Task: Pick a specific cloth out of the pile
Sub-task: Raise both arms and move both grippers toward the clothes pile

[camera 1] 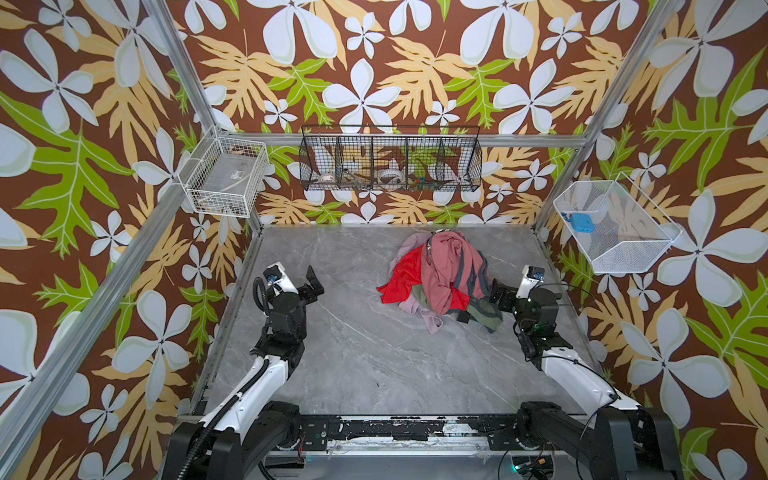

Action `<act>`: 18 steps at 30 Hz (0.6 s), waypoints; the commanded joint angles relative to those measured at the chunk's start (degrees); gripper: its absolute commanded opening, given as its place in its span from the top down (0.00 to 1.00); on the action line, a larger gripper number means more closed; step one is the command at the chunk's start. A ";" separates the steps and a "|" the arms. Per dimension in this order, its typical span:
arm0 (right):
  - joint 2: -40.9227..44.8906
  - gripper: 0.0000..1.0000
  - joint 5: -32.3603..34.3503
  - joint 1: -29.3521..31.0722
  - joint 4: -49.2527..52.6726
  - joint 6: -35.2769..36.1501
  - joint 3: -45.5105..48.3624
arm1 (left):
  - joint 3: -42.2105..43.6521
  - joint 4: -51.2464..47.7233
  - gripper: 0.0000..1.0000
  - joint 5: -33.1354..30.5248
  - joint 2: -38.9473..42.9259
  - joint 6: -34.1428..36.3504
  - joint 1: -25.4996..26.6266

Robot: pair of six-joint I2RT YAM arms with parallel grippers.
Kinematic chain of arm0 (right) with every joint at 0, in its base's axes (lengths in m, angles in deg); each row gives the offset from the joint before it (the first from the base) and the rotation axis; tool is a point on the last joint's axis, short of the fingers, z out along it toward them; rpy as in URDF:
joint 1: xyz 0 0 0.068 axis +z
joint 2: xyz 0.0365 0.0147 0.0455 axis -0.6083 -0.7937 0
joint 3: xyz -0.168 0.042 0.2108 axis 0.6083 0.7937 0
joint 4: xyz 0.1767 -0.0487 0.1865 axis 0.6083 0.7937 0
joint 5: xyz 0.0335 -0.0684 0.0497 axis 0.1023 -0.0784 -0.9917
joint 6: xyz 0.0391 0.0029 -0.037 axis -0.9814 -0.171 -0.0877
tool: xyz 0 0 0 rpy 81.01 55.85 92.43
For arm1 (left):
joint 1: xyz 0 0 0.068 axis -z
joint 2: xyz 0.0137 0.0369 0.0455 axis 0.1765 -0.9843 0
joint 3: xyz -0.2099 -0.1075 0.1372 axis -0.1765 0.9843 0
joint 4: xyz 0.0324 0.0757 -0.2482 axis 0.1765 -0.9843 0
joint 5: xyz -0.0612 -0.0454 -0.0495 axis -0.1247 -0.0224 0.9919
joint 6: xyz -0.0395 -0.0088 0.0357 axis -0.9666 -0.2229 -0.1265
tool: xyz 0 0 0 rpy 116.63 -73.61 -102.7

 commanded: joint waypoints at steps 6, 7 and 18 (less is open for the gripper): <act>2.98 0.18 -4.65 0.81 13.71 -7.90 -0.24 | -0.58 -2.29 0.00 -0.08 -2.36 -1.88 7.00; 3.34 0.19 -3.75 1.33 15.33 -8.36 -0.25 | -0.66 -2.29 0.00 -0.13 -2.84 -1.66 7.86; -0.55 0.28 1.06 13.21 21.98 -12.91 -1.59 | -2.83 -2.54 0.00 1.63 -8.85 1.43 14.74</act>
